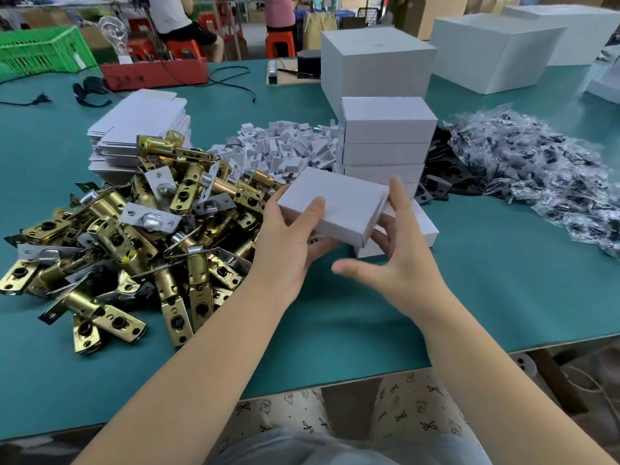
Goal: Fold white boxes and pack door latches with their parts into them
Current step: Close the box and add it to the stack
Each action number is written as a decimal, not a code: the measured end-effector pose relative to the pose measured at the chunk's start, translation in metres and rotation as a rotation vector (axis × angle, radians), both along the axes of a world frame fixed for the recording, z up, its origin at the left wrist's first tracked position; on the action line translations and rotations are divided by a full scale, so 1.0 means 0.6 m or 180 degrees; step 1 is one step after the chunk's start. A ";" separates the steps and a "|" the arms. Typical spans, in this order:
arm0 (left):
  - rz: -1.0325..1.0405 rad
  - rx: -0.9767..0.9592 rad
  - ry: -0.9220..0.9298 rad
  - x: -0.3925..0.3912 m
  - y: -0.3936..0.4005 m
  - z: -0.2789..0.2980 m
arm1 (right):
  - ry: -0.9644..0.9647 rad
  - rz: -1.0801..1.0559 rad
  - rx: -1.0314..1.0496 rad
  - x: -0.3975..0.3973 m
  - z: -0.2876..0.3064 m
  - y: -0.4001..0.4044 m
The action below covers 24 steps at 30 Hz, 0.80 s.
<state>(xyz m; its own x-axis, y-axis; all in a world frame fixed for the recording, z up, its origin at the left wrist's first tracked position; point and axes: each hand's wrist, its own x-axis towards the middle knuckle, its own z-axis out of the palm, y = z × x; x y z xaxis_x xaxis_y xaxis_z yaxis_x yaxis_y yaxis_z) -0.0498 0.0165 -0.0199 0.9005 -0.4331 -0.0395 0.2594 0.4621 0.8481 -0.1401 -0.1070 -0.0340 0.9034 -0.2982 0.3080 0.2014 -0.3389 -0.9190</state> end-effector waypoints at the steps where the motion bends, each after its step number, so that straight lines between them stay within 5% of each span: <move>1: -0.0110 -0.0041 -0.0029 0.000 0.000 0.000 | -0.0013 -0.0071 0.0120 0.002 0.001 -0.002; 8: -0.0560 0.1189 -0.1509 -0.028 -0.005 -0.010 | -0.0123 -0.0696 0.0433 0.004 0.011 -0.015; 14: -0.0955 0.1878 -0.1906 -0.040 -0.010 -0.018 | 0.0025 -0.1144 0.0755 0.001 0.005 -0.043; 20: -0.0875 0.2682 -0.3109 -0.049 -0.031 -0.038 | 0.0102 -0.1681 0.1002 0.012 0.010 -0.083; 24: -0.0821 0.2931 -0.3173 -0.039 -0.043 -0.042 | 0.0304 -0.1656 0.1267 0.024 0.003 -0.094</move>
